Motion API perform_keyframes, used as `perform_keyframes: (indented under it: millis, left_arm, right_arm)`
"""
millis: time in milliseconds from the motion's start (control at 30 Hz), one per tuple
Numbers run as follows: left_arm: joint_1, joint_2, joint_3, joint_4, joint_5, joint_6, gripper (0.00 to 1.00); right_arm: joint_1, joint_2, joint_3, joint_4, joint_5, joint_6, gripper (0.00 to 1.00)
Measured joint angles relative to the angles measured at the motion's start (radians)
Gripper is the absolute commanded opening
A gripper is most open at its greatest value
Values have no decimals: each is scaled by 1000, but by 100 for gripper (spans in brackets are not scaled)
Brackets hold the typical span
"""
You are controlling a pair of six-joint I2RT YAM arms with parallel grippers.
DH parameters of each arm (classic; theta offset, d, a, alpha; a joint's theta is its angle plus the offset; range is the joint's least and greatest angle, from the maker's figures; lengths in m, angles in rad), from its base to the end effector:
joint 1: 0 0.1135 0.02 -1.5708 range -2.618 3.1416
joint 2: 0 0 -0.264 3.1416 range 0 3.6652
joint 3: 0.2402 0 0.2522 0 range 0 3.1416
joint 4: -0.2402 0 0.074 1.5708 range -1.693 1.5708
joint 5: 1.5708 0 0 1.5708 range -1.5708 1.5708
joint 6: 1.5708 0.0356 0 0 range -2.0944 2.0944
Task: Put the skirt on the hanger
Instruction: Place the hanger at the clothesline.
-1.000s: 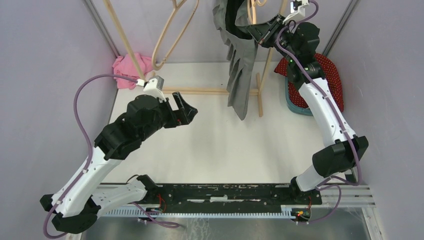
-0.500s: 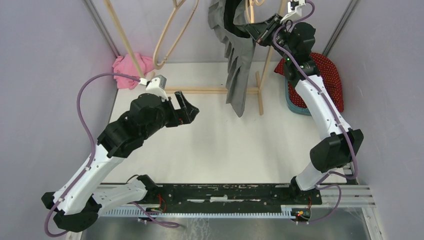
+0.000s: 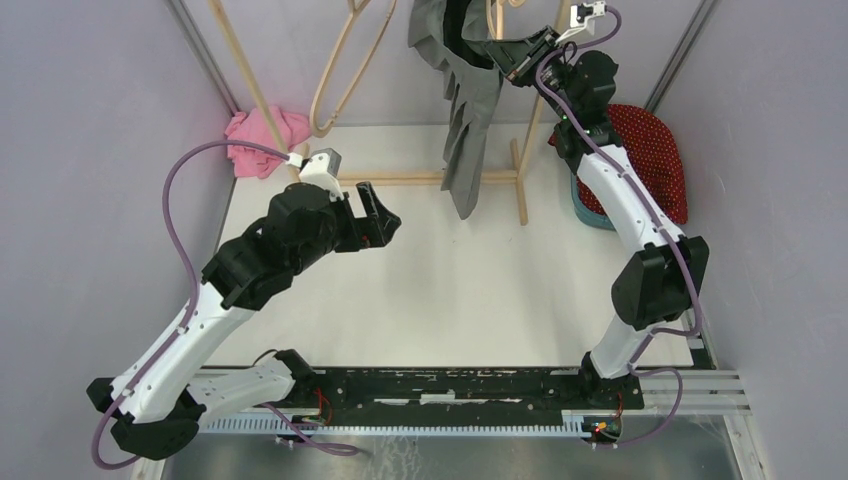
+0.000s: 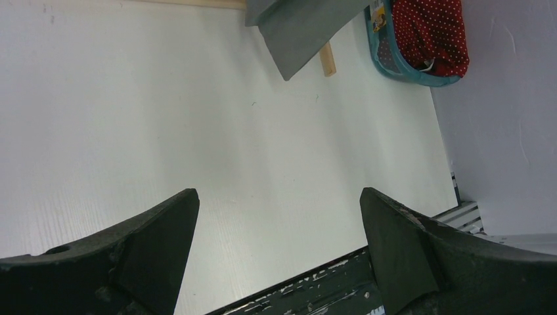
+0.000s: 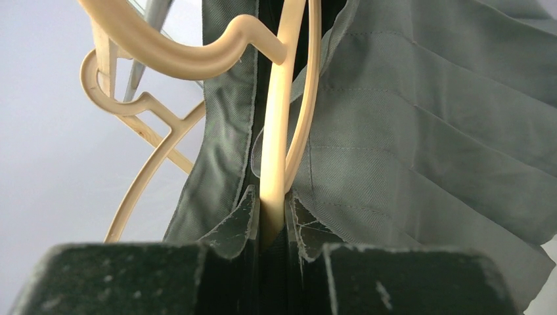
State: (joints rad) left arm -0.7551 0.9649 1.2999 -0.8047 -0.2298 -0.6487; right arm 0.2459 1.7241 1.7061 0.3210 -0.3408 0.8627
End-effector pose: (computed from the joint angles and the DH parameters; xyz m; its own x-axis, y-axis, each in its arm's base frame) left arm 0.1353 -0.1162 0.4185 -0.5765 -0.2653 -0.7729 0.2148 0.8634 -0.4566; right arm 0.3938 0.1111 0.4621 -0.2211 0.6826 -0.6965 -0.5703 0.4889 0.6601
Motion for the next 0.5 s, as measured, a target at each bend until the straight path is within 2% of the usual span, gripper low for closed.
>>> perform_keyframes:
  millis: [367, 500]
  left_arm:
    - [0, 7, 4, 0, 0, 4, 99]
    - [0, 7, 4, 0, 0, 4, 99]
  right_arm:
    - [0, 59, 6, 71, -9, 50, 2]
    - [-2, 58, 14, 44, -19, 40, 9]
